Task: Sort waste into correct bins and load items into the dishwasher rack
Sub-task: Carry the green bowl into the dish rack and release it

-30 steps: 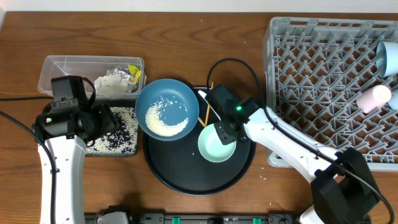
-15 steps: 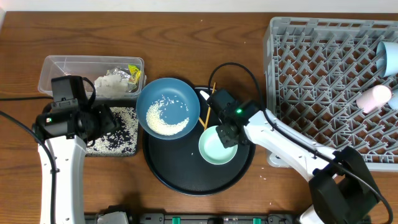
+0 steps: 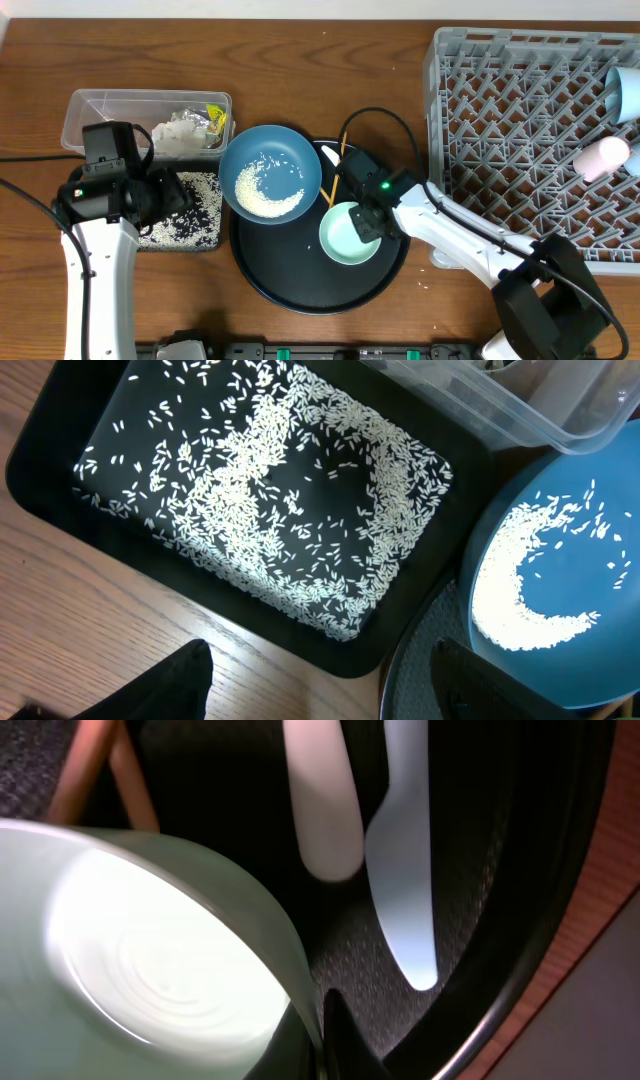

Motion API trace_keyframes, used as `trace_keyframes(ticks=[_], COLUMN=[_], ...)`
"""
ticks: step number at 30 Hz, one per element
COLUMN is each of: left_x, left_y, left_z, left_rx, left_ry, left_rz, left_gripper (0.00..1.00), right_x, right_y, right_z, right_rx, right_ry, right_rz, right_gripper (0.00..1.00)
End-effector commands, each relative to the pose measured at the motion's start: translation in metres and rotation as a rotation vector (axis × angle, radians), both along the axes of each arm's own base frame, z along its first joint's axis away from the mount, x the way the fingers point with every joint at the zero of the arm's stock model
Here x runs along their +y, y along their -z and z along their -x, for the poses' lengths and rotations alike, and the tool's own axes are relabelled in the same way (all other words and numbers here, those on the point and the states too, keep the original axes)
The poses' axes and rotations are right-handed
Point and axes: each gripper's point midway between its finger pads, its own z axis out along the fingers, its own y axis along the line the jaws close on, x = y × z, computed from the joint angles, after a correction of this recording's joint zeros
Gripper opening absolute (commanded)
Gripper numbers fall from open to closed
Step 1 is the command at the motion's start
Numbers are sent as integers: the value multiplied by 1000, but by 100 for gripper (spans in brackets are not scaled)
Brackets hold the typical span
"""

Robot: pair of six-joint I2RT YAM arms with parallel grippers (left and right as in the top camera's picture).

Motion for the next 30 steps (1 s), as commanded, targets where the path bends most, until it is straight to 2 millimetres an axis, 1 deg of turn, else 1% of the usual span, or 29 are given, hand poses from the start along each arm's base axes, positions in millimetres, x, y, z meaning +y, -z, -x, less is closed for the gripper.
trace_keyframes(ticks=[1, 2, 4, 6, 7, 10, 11, 12, 13, 14, 15, 17, 19, 22, 26, 28, 30], left_x=[1, 1, 1, 1, 1, 2, 1, 1, 1, 1, 2, 1, 1, 2, 1, 2, 2], left_y=[-1, -1, -1, -1, -1, -1, -1, -1, -1, -1, -1, -1, -1, -1, -1, -1, -1], left_z=[0, 0, 0, 0, 0, 0, 0, 0, 0, 0, 0, 0, 0, 0, 0, 0, 0], left_rx=[1, 1, 1, 1, 1, 1, 1, 1, 1, 1, 1, 1, 1, 1, 1, 1, 1], left_ry=[-13, -13, -13, -13, -13, -13, -13, -13, -13, -13, -14, -13, -13, -14, -13, -14, -14], left_rz=[-1, -1, -1, 0, -1, -1, -1, -1, -1, -1, -1, -1, -1, -1, -1, -1, -1], left_gripper=[72, 71, 71, 71, 71, 71, 71, 71, 71, 72, 71, 71, 71, 71, 71, 71, 72], right_x=[4, 5, 6, 1, -5, -29, -41, -54, -66, -83, -96, -130, -165, -227, -288, -316, -340], right_y=[-6, -10, -29, -59, -77, -137, -157, -177, -192, -209, -220, -239, -252, -274, -293, -298, -297], right_z=[-5, -8, -22, -44, -57, -95, -108, -119, -128, -138, -145, -160, -172, -190, -203, -207, -211], right_rx=[-19, -29, -71, -154, -208, -385, -447, -506, -550, -597, -626, -688, -745, -835, -907, -926, -922], right_ry=[9, 13, 32, 40, 40, 29, 36, 51, 70, 102, 126, 186, 238, 345, 455, 508, 535], right_rz=[-15, -23, -49, -60, -57, -18, 5, 34, 57, 88, 111, 177, 261, 413, 563, 639, 715], right_gripper=[1, 1, 1, 1, 1, 1, 1, 1, 1, 1, 1, 1, 1, 1, 1, 1, 1])
